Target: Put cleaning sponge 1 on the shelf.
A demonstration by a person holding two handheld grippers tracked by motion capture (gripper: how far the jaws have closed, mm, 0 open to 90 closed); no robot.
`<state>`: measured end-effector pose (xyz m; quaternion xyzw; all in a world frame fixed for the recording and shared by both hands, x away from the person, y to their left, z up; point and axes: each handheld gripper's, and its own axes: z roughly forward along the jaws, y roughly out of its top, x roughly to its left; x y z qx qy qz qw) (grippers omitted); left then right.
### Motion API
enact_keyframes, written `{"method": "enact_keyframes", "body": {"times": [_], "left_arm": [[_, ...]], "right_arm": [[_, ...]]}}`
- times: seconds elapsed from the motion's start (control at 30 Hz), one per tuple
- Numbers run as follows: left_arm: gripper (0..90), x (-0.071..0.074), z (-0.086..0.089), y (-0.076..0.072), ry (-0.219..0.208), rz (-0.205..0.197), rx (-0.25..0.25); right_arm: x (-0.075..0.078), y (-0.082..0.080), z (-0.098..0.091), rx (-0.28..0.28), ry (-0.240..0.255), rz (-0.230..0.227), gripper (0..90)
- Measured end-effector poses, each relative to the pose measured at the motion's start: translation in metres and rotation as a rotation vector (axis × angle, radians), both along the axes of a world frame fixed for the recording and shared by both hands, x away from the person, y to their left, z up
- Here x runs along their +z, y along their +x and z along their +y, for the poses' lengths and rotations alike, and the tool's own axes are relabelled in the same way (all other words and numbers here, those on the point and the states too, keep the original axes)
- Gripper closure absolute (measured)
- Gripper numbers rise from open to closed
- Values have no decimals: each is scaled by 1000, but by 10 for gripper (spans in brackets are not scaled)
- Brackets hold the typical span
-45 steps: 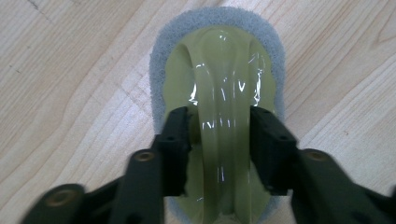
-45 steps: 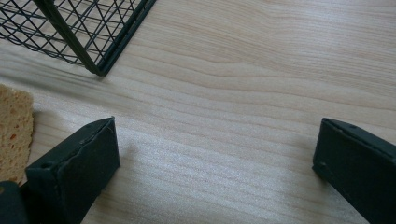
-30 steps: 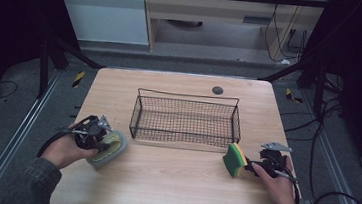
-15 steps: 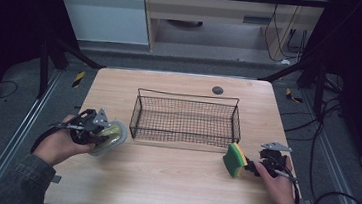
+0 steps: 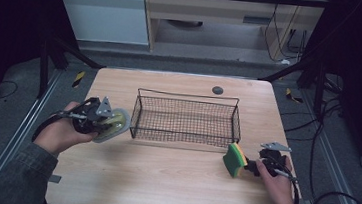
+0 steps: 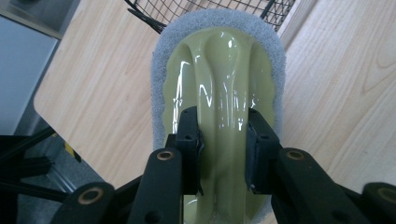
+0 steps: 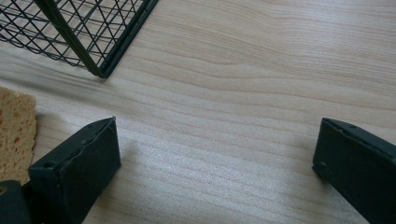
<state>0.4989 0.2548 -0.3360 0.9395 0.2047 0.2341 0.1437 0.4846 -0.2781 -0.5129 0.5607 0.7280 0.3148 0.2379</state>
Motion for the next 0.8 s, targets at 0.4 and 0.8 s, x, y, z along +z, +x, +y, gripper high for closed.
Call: {"method": "enact_keyframes", "body": {"times": [0.4, 0.8], "left_arm": [[706, 24, -13, 27, 55, -31, -56], [706, 42, -37, 57, 32, -60, -100]], "right_arm": [[0, -2, -1, 13, -4, 1, 9], [0, -1, -1, 11, -7, 1, 9]]}}
